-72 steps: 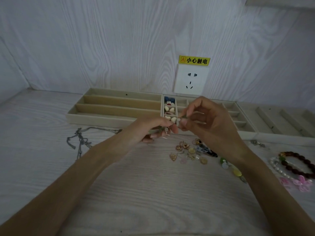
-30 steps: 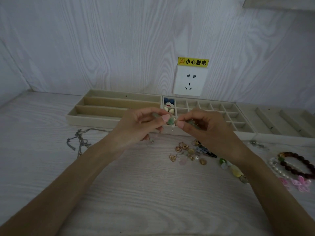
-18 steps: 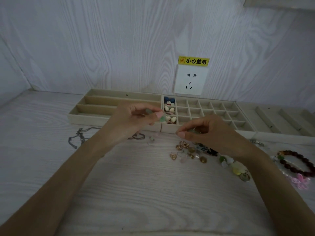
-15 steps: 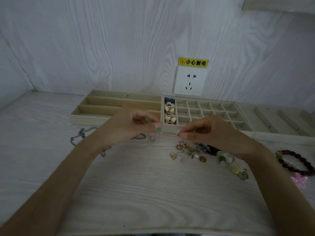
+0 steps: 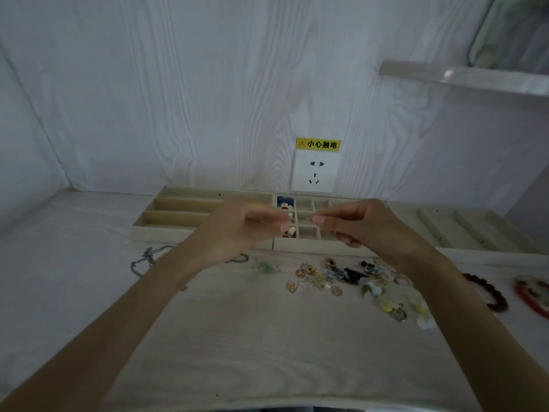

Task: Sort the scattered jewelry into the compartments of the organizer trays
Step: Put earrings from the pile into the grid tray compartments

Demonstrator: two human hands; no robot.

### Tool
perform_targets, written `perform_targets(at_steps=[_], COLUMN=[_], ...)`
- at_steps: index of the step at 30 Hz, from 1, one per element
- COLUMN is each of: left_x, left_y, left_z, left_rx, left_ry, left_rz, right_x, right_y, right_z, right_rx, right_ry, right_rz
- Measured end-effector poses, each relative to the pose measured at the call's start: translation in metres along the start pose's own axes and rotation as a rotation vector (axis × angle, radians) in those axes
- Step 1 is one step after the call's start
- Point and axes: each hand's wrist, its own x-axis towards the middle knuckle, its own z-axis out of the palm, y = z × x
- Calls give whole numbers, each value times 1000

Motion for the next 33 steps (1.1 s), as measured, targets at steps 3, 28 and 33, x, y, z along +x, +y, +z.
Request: perform_targets(at_steps=[3, 28, 33], left_x=[7, 51, 56], left_y=[16, 1, -5], left_z=[8, 13, 5], left_rx=[-75, 433, 325], left_ry=[48, 62, -175], left_rz=[80, 58, -23], right_x=[2, 22, 26], right_y=[-2, -8, -14], right_z=[4, -25, -21], right_rx=[26, 39, -151], right_ry=[32, -106, -187], right_rz=[18, 65, 86])
